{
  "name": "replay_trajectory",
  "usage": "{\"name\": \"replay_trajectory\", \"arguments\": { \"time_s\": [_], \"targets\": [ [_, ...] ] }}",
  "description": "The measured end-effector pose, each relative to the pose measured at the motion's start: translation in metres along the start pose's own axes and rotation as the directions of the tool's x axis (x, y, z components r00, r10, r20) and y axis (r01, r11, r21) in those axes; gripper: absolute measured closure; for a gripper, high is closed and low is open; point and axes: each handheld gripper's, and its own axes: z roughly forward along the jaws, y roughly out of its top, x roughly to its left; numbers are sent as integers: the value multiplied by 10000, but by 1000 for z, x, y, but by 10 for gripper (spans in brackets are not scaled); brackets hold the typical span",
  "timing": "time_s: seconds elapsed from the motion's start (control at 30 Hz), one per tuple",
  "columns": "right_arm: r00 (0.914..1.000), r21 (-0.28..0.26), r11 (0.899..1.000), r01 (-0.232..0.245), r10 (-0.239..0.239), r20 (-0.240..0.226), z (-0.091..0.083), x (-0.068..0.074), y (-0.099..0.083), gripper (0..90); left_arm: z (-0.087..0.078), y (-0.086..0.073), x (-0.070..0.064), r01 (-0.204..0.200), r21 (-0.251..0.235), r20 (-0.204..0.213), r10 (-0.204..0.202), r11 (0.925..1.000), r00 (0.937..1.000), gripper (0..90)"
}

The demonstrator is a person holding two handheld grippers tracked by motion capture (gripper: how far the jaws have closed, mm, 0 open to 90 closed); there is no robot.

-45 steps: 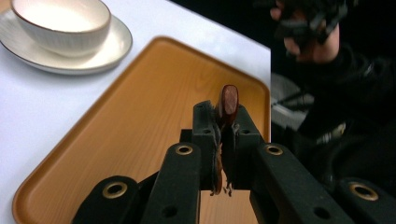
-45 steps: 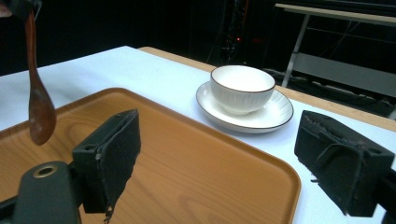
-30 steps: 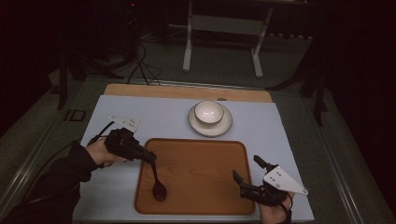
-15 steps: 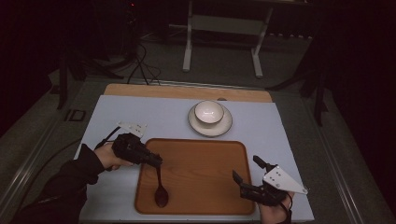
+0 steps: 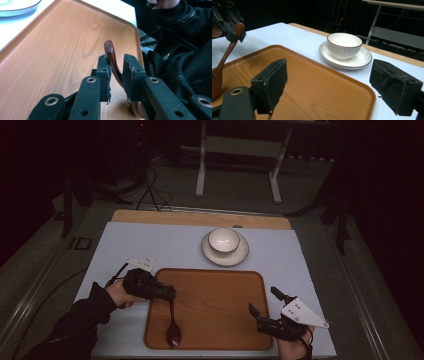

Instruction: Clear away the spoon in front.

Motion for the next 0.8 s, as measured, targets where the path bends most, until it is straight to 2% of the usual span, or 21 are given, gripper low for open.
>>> {"name": "replay_trajectory", "arguments": {
  "time_s": [0.13,0.47,0.57,0.8],
  "targets": [
    [10000,-2,10000,-1,1,18,0,-1,0,146,5,-6,4,147,-211,-231,-152,9997,9996,722],
    [10000,103,9999,-3,3,-87,1,1,-1,146,14,-19,10,97,-589,-838,-146,9982,9964,673],
    [9999,132,9999,14,-12,-140,2,0,-1,146,16,-23,11,53,-597,-1063,-117,9982,9943,647],
    [9997,188,9998,19,-15,-248,3,1,-2,147,23,-32,16,263,-554,-1525,-345,9981,9877,591]
  ]
}}
